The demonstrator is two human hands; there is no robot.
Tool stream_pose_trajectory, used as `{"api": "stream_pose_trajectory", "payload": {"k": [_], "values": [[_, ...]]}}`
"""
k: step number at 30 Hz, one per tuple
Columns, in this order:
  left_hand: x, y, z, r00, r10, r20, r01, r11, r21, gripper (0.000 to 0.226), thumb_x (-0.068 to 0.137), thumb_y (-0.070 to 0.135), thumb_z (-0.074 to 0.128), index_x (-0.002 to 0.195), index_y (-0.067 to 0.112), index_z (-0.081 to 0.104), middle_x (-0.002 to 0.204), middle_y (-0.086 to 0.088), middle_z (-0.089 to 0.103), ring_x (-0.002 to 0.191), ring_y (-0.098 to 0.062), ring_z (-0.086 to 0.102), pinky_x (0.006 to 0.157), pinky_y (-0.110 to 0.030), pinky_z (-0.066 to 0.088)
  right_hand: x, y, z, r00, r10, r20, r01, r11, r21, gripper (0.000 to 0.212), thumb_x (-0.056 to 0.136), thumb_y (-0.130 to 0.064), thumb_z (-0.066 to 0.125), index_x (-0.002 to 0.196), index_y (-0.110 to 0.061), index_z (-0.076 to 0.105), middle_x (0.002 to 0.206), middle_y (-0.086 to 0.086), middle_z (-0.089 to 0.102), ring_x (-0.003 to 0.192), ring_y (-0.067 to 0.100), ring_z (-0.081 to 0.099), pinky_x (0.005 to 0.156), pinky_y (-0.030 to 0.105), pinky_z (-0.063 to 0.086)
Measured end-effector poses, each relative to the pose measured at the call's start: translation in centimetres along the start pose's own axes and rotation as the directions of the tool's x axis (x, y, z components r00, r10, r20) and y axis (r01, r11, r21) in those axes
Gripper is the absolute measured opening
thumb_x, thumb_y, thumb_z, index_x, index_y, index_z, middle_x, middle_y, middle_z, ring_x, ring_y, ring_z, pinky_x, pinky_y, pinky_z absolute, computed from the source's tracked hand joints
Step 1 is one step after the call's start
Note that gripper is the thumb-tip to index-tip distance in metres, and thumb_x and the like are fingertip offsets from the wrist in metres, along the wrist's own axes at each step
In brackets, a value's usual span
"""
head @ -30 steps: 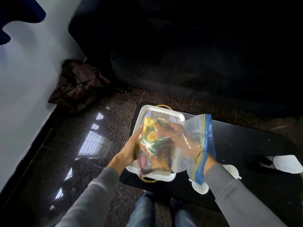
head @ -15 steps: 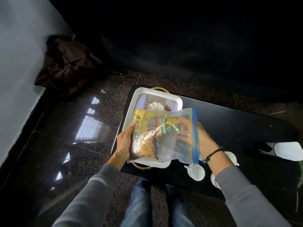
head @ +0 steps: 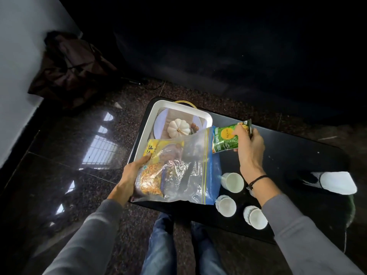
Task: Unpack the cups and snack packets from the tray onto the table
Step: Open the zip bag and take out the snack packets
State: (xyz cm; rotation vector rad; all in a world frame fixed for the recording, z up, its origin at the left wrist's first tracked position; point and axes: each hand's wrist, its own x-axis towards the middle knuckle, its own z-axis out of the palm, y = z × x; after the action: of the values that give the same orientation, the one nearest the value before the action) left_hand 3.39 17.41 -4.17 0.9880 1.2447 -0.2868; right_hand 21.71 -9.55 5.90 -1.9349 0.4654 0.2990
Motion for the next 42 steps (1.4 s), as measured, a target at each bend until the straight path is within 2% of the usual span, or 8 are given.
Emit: {"api": "stream_pose_trajectory", "payload": {"k": [9,15,22,28,29,32,36,42], "values": [[0.2,-0.7,0.0,1.000,0.021,0.002,-0.021,0.998,-0.055,0.032,0.065,0.040,0.092,0.081,0.013,0.085,0.094,-0.019,0.080,0.073,-0.030,0.077,0.088,-0.047,0.060,1.2,-2.5,1.6,0.990,-0.129,-0.050,0.138,0.938,0.319,0.015,0.087,-0.027,0.066,0.099,-0.019,0.061,0.087,-0.007,0.076,0.074,0.003,0.072,0.057,0.020,0.053],[0.3,-1.5,0.0,0.997,-0.005,0.083,0.004,1.000,0.013,0.048,0.061,0.049,0.091,0.089,0.011,0.085,0.097,-0.018,0.080,0.080,-0.032,0.078,0.093,-0.047,0.058,3.6,-0.5,5.2,0.986,0.008,0.165,-0.049,0.968,0.245,0.021,0.080,-0.031,0.077,0.095,-0.026,0.064,0.089,-0.003,0.080,0.078,0.009,0.077,0.066,0.026,0.060],[0.8,-0.9,0.4,0.993,0.091,0.081,-0.092,0.996,0.002,0.048,0.072,0.049,0.084,0.103,0.013,0.083,0.106,-0.011,0.080,0.114,-0.035,0.068,0.117,-0.055,0.034,7.2,1.9,11.1,0.907,0.210,0.365,-0.240,0.970,0.039,0.025,0.085,-0.015,0.083,0.094,-0.016,0.059,0.098,0.009,0.074,0.073,0.012,0.075,0.054,0.022,0.060],[1.3,-0.9,0.6,0.987,0.131,0.090,-0.129,0.991,-0.033,0.038,0.070,0.048,0.083,0.094,0.019,0.085,0.099,-0.004,0.082,0.101,-0.023,0.075,0.106,-0.042,0.043,9.2,3.4,14.2,0.821,0.233,0.521,-0.344,0.930,0.126,0.017,0.100,-0.008,0.066,0.116,-0.002,0.060,0.108,0.010,0.070,0.090,0.016,0.070,0.099,0.046,0.058],[1.4,-1.0,0.7,0.987,0.130,0.094,-0.127,0.991,-0.039,0.039,0.070,0.048,0.083,0.095,0.017,0.085,0.099,-0.006,0.082,0.099,-0.023,0.076,0.103,-0.042,0.046,9.3,3.9,14.4,0.830,0.229,0.509,-0.307,0.949,0.074,0.004,0.102,-0.010,0.064,0.103,-0.006,0.064,0.098,0.006,0.071,0.086,0.013,0.070,0.100,0.047,0.058],[1.8,-1.2,0.7,0.990,0.120,0.079,-0.118,0.992,-0.041,0.044,0.075,0.043,0.084,0.102,0.007,0.082,0.104,-0.015,0.080,0.108,-0.035,0.072,0.113,-0.052,0.040,9.7,5.6,13.9,0.917,0.183,0.353,-0.136,0.979,-0.154,0.024,0.096,-0.020,0.070,0.074,-0.011,0.065,0.067,-0.002,0.061,0.072,0.019,0.067,0.095,0.056,0.059],[1.8,-1.3,1.0,0.990,0.128,0.061,-0.125,0.991,-0.051,0.048,0.072,0.040,0.087,0.101,0.002,0.081,0.102,-0.015,0.080,0.112,-0.037,0.070,0.117,-0.056,0.035,9.6,6.4,11.2,0.950,0.157,0.269,-0.100,0.971,-0.215,0.037,0.086,-0.027,0.079,0.117,-0.007,0.073,0.101,0.005,0.076,0.102,0.028,0.074,0.096,0.047,0.060],[0.8,-1.7,2.3,0.987,0.154,0.040,-0.151,0.986,-0.067,0.047,0.076,0.043,0.082,0.107,0.008,0.080,0.105,-0.013,0.080,0.110,-0.032,0.071,0.116,-0.051,0.037,5.4,6.7,5.2,0.980,0.091,0.174,-0.095,0.995,0.015,0.012,0.084,-0.024,0.074,0.094,-0.022,0.080,0.092,-0.006,0.079,0.087,0.010,0.072,0.079,0.026,0.053]]}}
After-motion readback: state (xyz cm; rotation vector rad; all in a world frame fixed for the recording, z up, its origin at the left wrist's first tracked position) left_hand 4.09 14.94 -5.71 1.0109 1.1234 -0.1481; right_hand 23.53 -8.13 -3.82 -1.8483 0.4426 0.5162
